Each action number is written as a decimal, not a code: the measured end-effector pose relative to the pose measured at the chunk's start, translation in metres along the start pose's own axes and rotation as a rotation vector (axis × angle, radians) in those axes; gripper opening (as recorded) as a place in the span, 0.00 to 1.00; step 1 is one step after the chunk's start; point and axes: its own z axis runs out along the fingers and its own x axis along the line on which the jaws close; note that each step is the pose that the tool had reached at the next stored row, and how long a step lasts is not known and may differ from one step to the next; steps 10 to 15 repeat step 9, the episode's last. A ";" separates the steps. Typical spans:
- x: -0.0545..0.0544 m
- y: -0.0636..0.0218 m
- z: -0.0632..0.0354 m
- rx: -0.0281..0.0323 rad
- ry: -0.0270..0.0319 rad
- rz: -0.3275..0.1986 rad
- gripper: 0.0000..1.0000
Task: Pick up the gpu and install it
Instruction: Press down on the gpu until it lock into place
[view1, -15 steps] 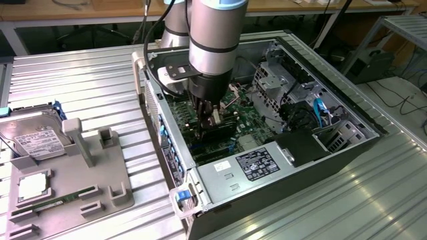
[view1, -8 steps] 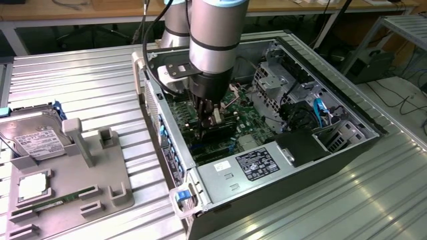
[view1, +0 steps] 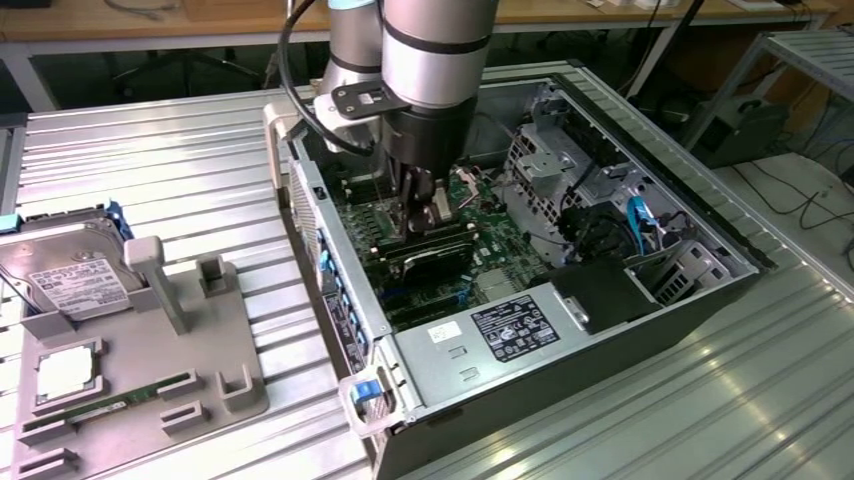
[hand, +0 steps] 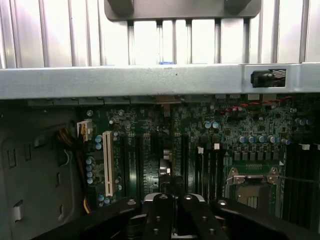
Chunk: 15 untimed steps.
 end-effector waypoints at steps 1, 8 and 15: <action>0.000 -0.0001 -0.0009 0.0011 0.0001 0.000 0.11; 0.000 0.0000 -0.0008 0.0015 -0.0001 0.000 0.11; 0.000 0.0000 -0.0008 0.0015 -0.0001 0.000 0.11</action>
